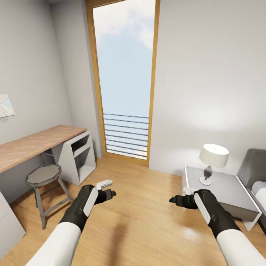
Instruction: Attach the digital camera to the camera tripod in the bedroom.
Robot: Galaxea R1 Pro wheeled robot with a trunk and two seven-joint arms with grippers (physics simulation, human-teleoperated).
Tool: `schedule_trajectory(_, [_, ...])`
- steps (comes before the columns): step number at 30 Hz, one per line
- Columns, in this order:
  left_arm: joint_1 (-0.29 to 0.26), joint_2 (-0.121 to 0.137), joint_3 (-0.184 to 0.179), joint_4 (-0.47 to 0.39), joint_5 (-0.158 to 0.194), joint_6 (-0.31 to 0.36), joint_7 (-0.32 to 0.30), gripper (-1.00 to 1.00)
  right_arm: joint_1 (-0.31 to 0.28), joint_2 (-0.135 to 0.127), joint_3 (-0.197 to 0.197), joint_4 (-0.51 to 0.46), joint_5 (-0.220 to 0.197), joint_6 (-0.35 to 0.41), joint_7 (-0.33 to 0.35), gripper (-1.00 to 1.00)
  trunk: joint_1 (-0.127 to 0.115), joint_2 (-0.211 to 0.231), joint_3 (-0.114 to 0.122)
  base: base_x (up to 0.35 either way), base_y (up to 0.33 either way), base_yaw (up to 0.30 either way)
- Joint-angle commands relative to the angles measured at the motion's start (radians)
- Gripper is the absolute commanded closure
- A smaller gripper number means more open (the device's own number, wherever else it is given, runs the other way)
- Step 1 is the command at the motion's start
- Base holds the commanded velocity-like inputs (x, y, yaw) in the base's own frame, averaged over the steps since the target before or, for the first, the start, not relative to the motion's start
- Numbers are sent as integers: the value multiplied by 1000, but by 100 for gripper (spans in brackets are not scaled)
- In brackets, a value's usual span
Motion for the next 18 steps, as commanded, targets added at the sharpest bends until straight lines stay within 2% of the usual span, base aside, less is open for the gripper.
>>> schedule_trajectory(1, [-1,-3,3,-1,9,4,9,-100,-1,-1,-1,-1,3,5,7,-100,0,-1,-1,0,0,0])
schedule_trajectory(12, [-1,-15,1,0,8,4,9,-100,-1,-2,0,-5,10,3,7,-100,0,-1,-1,0,0,0])
schedule_trajectory(18, [-1,-14,0,22,7,1,8,-100,-1,4,0,-5,12,-3,3,-100,23,-43,-20,0,0,0])
